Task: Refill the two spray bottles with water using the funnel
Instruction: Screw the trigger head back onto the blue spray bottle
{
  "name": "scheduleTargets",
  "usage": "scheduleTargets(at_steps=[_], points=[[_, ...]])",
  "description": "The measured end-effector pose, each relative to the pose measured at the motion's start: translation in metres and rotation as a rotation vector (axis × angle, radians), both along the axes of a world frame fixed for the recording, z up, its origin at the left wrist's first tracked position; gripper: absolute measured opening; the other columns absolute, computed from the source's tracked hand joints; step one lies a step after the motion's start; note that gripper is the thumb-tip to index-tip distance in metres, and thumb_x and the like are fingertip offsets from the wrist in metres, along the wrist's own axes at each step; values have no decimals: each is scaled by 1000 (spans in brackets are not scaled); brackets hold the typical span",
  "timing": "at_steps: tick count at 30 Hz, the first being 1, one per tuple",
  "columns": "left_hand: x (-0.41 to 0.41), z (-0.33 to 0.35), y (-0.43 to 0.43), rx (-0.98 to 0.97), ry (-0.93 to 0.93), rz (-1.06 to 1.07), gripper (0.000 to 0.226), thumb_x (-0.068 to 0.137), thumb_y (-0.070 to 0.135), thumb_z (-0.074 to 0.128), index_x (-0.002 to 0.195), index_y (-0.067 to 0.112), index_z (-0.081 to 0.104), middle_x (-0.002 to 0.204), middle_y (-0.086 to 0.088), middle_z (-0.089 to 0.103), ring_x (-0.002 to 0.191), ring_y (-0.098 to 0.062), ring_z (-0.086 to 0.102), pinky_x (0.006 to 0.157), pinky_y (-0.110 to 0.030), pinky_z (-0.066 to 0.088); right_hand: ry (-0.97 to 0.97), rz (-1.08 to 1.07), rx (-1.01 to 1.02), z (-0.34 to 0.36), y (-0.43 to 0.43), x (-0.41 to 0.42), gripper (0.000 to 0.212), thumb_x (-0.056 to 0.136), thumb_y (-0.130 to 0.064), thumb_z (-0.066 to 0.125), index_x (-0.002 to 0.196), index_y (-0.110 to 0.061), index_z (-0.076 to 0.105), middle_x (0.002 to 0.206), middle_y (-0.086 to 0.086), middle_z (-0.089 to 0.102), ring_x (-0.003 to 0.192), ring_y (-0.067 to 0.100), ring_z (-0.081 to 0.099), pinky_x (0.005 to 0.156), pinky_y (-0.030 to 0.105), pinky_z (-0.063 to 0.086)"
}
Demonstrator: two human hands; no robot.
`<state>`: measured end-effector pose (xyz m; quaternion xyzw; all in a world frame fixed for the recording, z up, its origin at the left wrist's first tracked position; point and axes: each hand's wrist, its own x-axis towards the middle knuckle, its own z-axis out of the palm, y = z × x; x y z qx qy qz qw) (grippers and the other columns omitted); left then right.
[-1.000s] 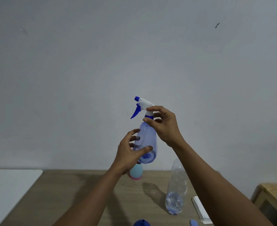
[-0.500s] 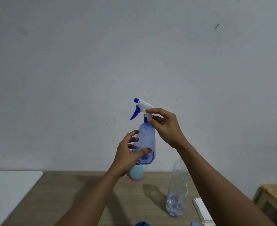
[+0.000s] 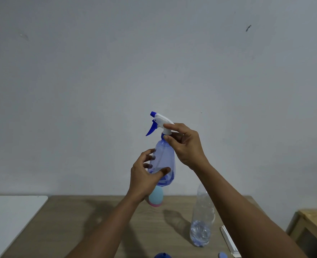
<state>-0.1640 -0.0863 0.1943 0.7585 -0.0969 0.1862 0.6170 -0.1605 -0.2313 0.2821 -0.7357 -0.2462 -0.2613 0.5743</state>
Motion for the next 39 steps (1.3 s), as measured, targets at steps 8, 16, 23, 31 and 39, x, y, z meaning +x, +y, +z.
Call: scheduleTargets(at_steps=[8,16,23,31,39], points=[[10,-3,6,46,6,-44,91,52,64,79,132,30,52,122,15,60,101,-15,63,64,-8,50,31,31,48,-4,-6,6,34,90,6,67,117,-15,69,125,11,64,102,22,74,91,34,60],[17,-23,10,24,112,-131,71,70,42,86,130,36,48,125,15,57,107,-13,60,80,-23,59,138,56,100,-30,-2,18,42,90,-3,72,119,-20,47,126,14,58,97,30,74,87,40,61],[17,-77,21,34,250,-336,84,62,47,91,136,37,54,126,15,63,113,-16,62,87,-47,60,415,111,118,-74,4,29,22,99,-30,62,119,-23,63,115,10,72,94,31,75,91,53,58],[19,-170,66,352,494,-33,89,68,37,90,143,19,46,142,0,52,131,-17,49,100,-21,39,651,94,-130,-169,-7,38,24,102,-31,56,114,-14,68,101,15,75,65,34,72,65,38,53],[-1,-293,144,918,1020,-8,127,55,85,69,156,42,4,166,7,-6,151,-35,-7,116,-68,9,995,152,-572,-248,-28,32,81,87,-76,49,87,3,69,76,31,63,55,34,72,74,51,60]])
